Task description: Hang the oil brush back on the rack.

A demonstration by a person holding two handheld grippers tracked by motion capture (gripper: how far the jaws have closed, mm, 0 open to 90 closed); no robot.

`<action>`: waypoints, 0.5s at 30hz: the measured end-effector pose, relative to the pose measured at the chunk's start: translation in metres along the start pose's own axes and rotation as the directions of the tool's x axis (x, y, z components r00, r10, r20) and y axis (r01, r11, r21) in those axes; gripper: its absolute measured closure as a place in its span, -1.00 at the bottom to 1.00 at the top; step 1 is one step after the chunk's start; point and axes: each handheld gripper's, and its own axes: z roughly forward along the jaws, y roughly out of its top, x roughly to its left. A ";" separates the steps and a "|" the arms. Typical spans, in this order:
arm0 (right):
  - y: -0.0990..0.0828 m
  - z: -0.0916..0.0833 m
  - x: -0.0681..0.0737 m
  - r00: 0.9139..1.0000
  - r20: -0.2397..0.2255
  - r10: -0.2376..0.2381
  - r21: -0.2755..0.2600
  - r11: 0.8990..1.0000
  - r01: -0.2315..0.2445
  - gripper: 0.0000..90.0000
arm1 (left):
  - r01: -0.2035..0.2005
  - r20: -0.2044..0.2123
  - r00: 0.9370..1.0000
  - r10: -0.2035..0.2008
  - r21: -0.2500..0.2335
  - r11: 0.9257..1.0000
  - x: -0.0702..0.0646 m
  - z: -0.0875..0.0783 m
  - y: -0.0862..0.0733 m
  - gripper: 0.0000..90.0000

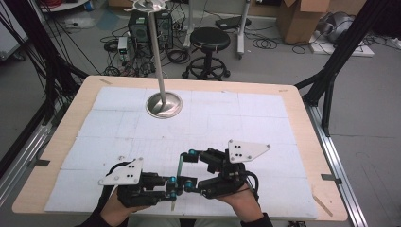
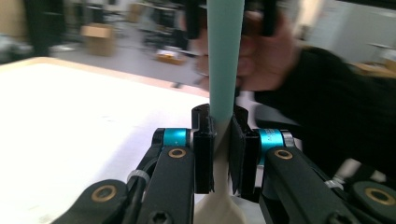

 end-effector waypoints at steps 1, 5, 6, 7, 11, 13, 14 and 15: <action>0.000 0.000 0.000 0.999 0.041 -0.004 0.005 1.000 0.004 -0.36 | 0.005 -0.038 0.999 -0.005 -0.002 1.000 0.001 -0.002 0.000 0.80; 0.002 0.002 0.006 0.975 0.219 -0.030 0.025 0.999 0.025 -0.52 | 0.028 -0.178 0.984 -0.031 -0.024 0.999 0.005 -0.006 0.001 0.80; 0.002 0.002 0.007 0.967 0.251 -0.039 0.027 0.999 0.033 -0.53 | 0.033 -0.220 0.975 -0.037 -0.021 0.999 0.006 -0.008 0.002 0.80; 0.003 0.002 0.009 0.955 0.291 -0.052 0.032 0.998 0.045 -0.52 | 0.035 -0.244 0.969 -0.040 -0.024 0.999 0.006 -0.008 0.002 0.80; 0.005 0.004 0.014 0.919 0.388 -0.071 0.040 0.997 0.060 -0.51 | 0.040 -0.344 0.938 -0.045 -0.023 0.999 0.006 -0.008 0.003 0.80; 0.005 0.005 0.016 0.904 0.421 -0.080 0.044 0.997 0.068 -0.48 | 0.039 -0.373 0.926 -0.047 -0.031 0.999 0.006 -0.008 0.003 0.80; 0.005 0.005 0.016 0.897 0.434 -0.077 0.044 0.997 0.065 -0.47 | 0.038 -0.382 0.923 -0.048 -0.034 0.999 0.006 -0.007 0.003 0.80; 0.005 0.006 0.017 0.895 0.441 -0.073 0.042 0.997 0.061 -0.47 | 0.038 -0.396 0.917 -0.051 -0.039 0.998 0.006 -0.007 0.003 0.80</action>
